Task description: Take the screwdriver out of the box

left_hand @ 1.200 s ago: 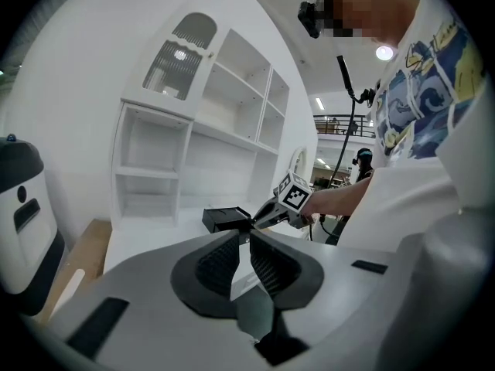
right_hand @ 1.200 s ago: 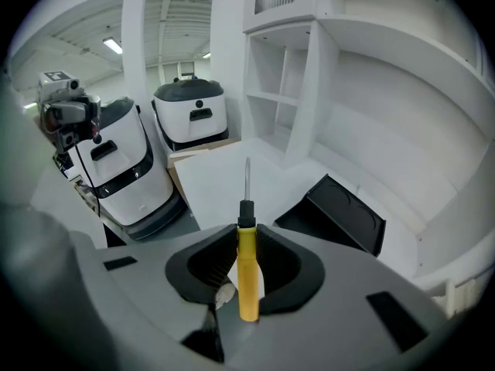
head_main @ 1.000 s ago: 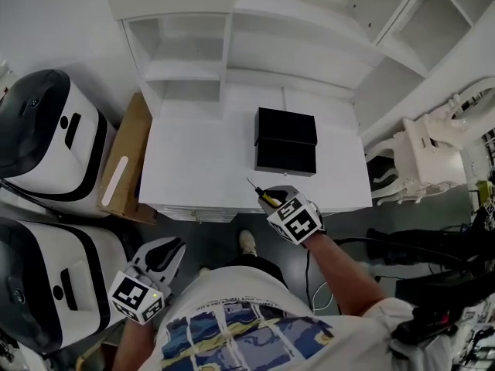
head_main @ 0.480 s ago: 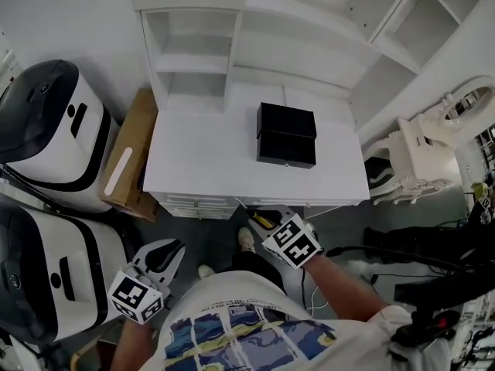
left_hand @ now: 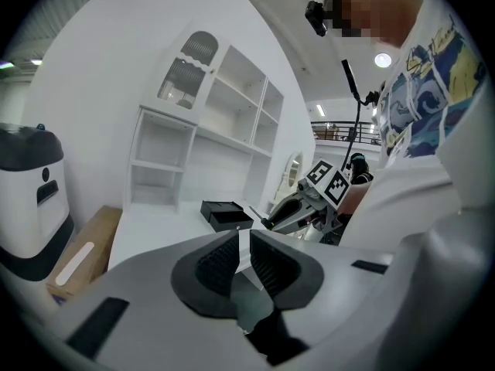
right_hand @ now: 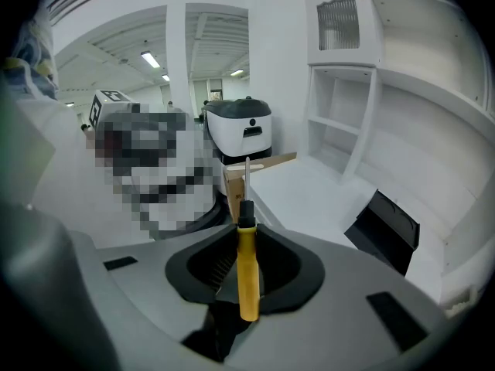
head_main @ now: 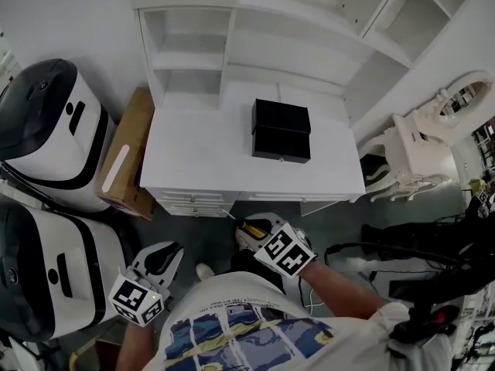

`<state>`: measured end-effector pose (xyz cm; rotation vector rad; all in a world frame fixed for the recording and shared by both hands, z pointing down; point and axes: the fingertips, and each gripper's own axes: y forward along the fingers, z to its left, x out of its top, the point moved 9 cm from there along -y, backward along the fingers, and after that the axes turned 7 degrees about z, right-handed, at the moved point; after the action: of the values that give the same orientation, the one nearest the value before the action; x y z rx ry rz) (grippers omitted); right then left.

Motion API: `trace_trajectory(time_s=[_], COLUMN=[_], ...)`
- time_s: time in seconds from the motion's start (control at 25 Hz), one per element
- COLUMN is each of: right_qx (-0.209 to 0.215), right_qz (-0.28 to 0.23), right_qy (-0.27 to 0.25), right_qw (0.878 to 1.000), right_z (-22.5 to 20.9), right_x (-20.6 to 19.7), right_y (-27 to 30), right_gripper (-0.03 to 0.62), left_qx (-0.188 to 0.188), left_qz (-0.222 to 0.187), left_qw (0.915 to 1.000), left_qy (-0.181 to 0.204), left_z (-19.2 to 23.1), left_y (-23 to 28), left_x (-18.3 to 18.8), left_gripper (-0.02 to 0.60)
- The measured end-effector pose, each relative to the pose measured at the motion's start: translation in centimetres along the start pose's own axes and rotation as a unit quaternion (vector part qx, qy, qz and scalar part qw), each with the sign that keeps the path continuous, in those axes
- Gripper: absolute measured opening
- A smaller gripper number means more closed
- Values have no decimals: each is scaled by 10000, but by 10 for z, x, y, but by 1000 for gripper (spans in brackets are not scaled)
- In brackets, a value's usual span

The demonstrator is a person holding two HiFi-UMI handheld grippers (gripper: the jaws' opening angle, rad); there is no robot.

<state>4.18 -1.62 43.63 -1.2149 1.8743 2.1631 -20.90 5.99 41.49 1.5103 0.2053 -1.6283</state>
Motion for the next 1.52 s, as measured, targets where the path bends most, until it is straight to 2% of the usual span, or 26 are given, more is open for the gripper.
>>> trace_trajectory(time_s=[0.64, 1.52], right_qx=[212, 285], right_qz=[-304, -373], right_qy=[-145, -198], right_qw=[9992, 9987], right_z=[21, 34], right_x=[20, 29], right_y=[7, 8], right_gripper=[97, 97], left_qx=[10, -6], left_qz=[47, 22], left_qw=[10000, 10000], left_qy=[-4, 1], left_z=[8, 11], left_y=[-5, -14], left_x=[-3, -7], left_gripper=[46, 46])
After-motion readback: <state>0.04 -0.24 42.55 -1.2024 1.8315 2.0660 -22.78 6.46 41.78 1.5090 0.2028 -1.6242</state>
